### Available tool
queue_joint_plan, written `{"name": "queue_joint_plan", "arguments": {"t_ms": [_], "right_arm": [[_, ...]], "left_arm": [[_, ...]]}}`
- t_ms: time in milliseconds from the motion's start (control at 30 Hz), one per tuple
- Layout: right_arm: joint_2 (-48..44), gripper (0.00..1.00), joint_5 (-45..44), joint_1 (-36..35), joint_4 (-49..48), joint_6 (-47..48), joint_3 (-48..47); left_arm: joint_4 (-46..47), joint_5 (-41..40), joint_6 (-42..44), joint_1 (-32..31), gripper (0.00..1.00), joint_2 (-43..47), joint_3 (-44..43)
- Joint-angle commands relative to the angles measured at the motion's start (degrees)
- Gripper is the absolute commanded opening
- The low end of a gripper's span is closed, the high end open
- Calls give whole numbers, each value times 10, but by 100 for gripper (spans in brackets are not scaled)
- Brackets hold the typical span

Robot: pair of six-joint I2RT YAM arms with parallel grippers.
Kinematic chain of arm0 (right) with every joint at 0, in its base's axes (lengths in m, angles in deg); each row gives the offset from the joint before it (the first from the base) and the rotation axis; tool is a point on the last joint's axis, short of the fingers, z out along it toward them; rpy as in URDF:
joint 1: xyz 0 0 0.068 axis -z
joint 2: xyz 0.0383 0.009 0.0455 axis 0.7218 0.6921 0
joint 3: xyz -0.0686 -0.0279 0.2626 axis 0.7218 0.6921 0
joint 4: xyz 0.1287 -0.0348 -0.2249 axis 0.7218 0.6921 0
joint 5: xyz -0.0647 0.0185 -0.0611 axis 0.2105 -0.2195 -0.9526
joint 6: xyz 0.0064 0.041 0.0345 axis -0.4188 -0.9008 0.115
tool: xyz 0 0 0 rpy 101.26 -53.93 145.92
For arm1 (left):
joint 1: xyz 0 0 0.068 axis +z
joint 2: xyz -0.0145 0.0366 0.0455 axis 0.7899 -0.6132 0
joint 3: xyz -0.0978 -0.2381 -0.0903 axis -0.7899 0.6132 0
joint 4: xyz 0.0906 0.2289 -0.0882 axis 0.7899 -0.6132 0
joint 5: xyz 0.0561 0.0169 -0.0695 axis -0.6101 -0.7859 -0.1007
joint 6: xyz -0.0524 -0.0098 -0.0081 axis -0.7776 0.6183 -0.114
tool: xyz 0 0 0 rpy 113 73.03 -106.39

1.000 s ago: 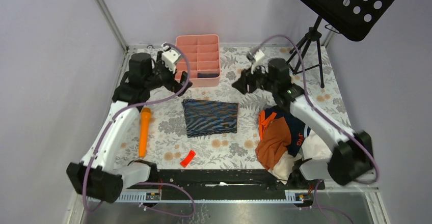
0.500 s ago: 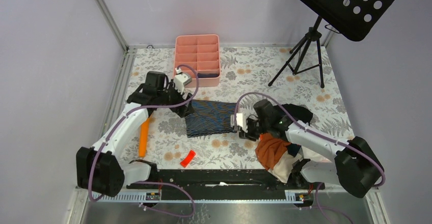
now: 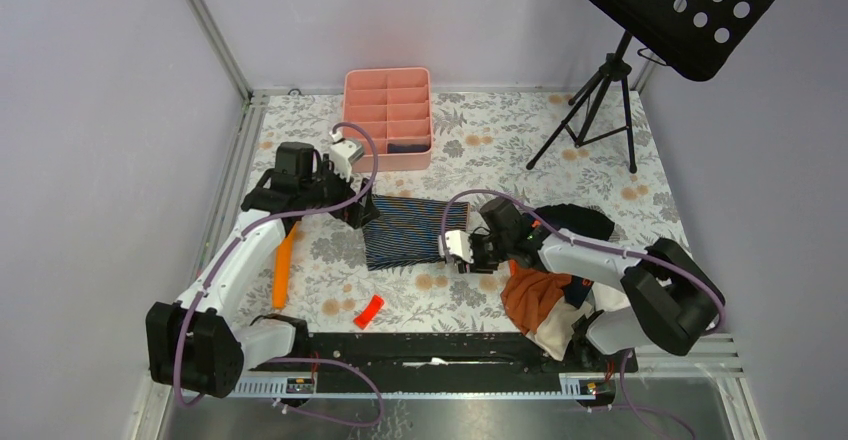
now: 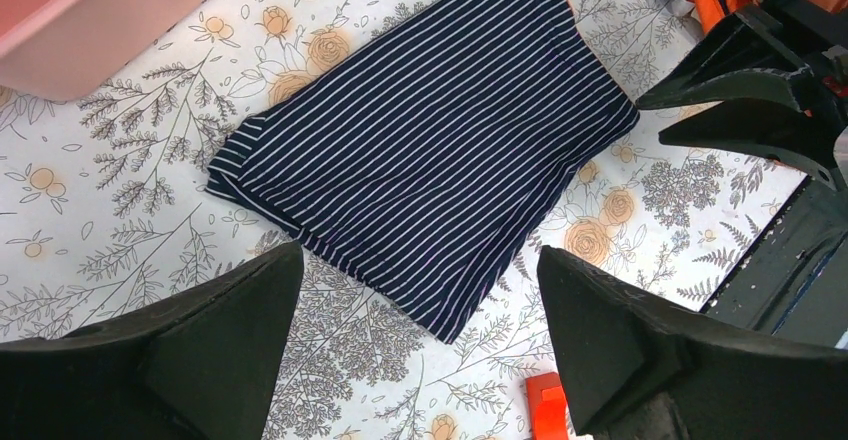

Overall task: Roll the underwear
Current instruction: Fold the underwear at the center of the board.

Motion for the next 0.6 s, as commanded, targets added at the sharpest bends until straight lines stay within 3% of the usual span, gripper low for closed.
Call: {"name": "queue_joint_plan", "arguments": {"t_ms": [0,233,400,467,567], "right_arm": [[22,44,4,-6,-46,17,-30],[60,40,10,-6,-14,53,-42],[82,38,-9,-7,4,76,-42],[95,33,-20,-6,8,84,-46],[115,15,-32,-6,25,88,-64]], "left_arm": [[24,10,4,1,95,9,2],[9,4,28,1,95,8,-2],[-26,-12,112,1,95,5,-8],[-48,-16,166,0,94,3,-8],[-85,-19,259,0,91,8,5]]}}
